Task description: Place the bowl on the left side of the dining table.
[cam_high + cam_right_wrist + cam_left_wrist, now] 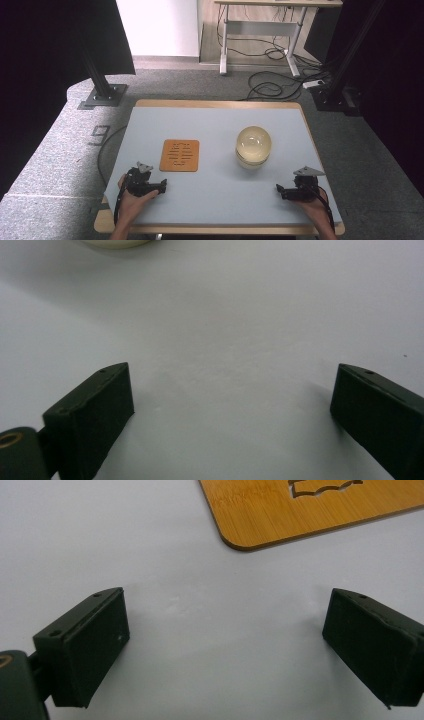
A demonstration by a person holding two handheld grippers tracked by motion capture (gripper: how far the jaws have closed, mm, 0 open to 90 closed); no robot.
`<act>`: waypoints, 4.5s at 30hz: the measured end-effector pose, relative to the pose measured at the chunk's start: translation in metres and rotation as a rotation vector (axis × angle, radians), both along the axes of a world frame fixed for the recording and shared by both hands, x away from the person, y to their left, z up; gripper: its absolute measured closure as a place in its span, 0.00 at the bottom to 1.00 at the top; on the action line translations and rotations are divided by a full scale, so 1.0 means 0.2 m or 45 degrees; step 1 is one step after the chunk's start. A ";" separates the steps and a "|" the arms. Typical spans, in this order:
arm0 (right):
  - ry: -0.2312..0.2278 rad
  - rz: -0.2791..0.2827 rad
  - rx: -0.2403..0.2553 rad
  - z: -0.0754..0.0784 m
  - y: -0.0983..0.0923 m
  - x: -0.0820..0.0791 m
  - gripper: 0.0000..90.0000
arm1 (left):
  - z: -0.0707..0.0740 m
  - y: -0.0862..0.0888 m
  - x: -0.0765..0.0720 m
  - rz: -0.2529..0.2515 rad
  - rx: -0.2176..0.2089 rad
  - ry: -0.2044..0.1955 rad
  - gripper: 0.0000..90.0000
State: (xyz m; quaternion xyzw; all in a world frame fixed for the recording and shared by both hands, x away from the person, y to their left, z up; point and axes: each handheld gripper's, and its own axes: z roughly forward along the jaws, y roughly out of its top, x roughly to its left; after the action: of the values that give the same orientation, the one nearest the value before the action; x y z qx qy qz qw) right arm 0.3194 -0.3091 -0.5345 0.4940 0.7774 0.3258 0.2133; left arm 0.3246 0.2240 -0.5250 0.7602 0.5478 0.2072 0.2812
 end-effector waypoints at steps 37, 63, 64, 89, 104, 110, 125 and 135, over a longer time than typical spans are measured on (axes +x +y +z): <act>-0.182 -0.053 0.104 0.19 0.04 -0.05 0.14 | 0.00 -0.01 0.02 0.001 0.004 0.010 0.01; -0.238 -0.006 0.149 0.34 0.09 0.05 0.15 | -0.01 -0.01 0.02 0.001 0.008 0.001 0.01; -0.238 -0.006 0.149 0.34 0.09 0.05 0.15 | -0.01 -0.01 0.02 0.001 0.008 0.001 0.01; -0.308 0.021 0.166 0.45 0.14 0.12 0.17 | -0.01 -0.01 0.01 0.004 0.009 -0.006 0.01; -0.303 0.033 0.144 0.48 0.21 0.15 0.18 | -0.01 -0.01 0.01 0.012 0.014 -0.011 0.01; -0.287 0.036 0.083 0.50 0.29 0.19 0.19 | -0.01 -0.01 0.01 0.014 0.005 -0.006 0.01; -0.260 0.004 0.037 0.55 0.35 0.28 0.21 | -0.01 -0.01 0.01 0.016 0.003 0.002 0.01; -0.265 0.022 0.059 0.58 0.35 0.34 0.23 | -0.01 -0.02 0.00 0.027 0.010 -0.013 0.02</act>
State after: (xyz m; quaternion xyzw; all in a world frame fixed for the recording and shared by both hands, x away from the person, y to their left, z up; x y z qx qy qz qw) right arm 0.3869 -0.2384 -0.4192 0.4555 0.7475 0.3952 0.2784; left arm 0.3245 0.2204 -0.5268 0.7543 0.5538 0.2160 0.2788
